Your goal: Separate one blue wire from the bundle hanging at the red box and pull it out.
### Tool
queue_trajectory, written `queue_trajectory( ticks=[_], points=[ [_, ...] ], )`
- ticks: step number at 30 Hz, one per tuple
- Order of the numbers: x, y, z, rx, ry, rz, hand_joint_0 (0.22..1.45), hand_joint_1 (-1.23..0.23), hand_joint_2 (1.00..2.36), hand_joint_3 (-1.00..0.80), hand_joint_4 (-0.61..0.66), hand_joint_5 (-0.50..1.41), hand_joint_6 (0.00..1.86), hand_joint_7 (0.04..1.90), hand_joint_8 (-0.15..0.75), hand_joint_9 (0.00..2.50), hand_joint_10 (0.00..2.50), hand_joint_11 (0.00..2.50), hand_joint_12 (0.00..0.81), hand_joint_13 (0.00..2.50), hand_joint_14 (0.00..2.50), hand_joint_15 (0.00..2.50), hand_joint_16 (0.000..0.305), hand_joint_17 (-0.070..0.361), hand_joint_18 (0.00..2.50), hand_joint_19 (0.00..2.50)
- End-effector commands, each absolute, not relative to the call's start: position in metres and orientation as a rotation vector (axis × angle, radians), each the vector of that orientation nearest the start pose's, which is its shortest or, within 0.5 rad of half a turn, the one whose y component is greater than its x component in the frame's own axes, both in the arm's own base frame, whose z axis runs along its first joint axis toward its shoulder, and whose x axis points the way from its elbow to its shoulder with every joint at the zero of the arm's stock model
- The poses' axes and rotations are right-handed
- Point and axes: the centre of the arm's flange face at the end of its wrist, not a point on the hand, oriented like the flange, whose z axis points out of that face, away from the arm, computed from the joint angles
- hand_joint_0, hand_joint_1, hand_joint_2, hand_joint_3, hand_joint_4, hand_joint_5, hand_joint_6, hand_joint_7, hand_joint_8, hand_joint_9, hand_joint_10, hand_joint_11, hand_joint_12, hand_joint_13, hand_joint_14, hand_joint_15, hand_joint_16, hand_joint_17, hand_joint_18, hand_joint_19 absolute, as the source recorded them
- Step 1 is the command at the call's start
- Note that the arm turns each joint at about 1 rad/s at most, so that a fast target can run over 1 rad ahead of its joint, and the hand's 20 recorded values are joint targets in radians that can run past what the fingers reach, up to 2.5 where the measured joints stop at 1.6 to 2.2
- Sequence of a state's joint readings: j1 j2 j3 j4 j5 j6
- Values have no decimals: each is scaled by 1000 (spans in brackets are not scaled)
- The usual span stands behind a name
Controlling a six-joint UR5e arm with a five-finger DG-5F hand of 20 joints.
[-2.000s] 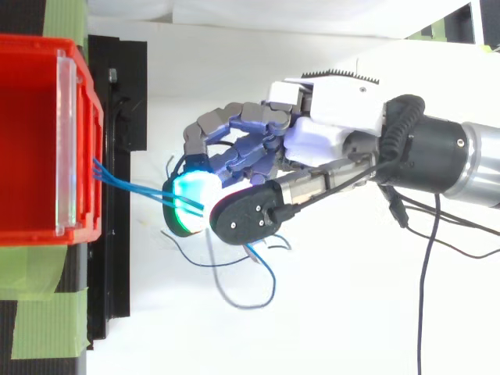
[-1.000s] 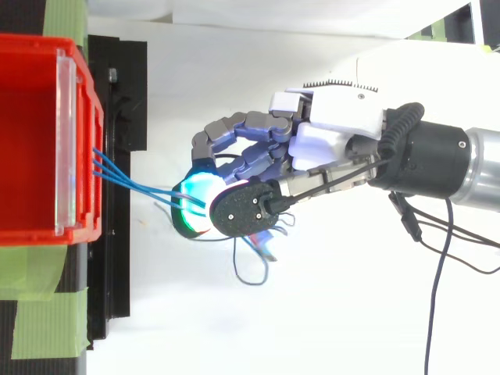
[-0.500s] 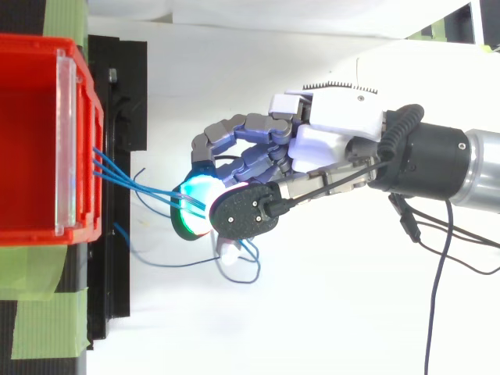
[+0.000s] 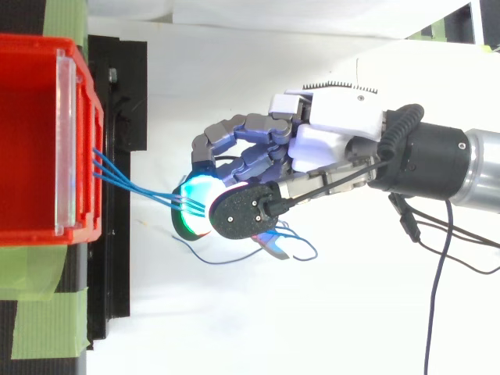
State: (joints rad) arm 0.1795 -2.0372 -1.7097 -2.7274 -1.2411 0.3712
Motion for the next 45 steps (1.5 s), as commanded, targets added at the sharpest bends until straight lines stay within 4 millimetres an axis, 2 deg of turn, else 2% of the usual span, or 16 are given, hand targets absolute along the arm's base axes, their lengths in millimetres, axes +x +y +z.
queue_trajectory(
  ticks=[1, 10, 12, 13, 18, 27, 32, 40, 42, 43, 45],
  points=[
    [608, -58, 204, 1640, 1012, 1221, 620, -676, 1027, -50, 130, -191, 816, 1112, 333, 632, 13, 417, 350, 1492, 19, 1295, 48, 109, 602, 562],
    [607, -57, 203, 1640, 1014, 1220, 622, -677, 1027, -52, 131, -192, 818, 1096, 332, 668, 13, 504, 315, 1557, 3, 1598, 48, 109, 653, 620],
    [607, -58, 203, 1641, 1013, 1219, 623, -677, 1028, -53, 131, -192, 818, 1106, 340, 727, 17, 616, 315, 1554, 2, 1629, 49, 109, 663, 635],
    [607, -58, 203, 1641, 1013, 1219, 623, -677, 1028, -53, 131, -192, 818, 1106, 340, 730, 17, 617, 315, 1555, 1, 1628, 49, 109, 661, 644],
    [608, -58, 204, 1640, 1012, 1221, 624, -676, 1028, -52, 129, -193, 818, 1100, 347, 943, 19, 1075, 324, 1498, 94, 1614, 49, 110, 665, 644],
    [607, -58, 203, 1641, 1013, 1219, 624, -675, 1028, -52, 134, -193, 819, 1095, 344, 1066, 16, 1238, 318, 1485, 86, 1599, 49, 110, 653, 655],
    [607, -58, 204, 1640, 1014, 1221, 626, -675, 1028, -58, 138, -194, 819, 1101, 349, 1062, 16, 1236, 318, 1486, 82, 1601, 49, 110, 652, 657],
    [604, -67, 224, 1594, 994, 1174, 625, -678, 1029, -56, 135, -193, 819, 1087, 348, 1052, 16, 1237, 326, 1482, 81, 1607, 49, 110, 651, 655],
    [602, -70, 232, 1580, 990, 1158, 625, -683, 1029, -51, 135, -192, 817, 1091, 330, 1118, 11, 1481, 319, 1486, 88, 1600, 49, 110, 652, 655],
    [597, -75, 246, 1559, 989, 1115, 625, -683, 1029, -51, 135, -192, 817, 1099, 325, 1121, 10, 1506, 319, 1485, 89, 1608, 49, 110, 652, 653],
    [592, -79, 257, 1538, 992, 1072, 626, -684, 1029, -55, 137, -192, 816, 1103, 326, 1129, 8, 1565, 326, 1485, 91, 1606, 49, 110, 652, 646]
  ],
)
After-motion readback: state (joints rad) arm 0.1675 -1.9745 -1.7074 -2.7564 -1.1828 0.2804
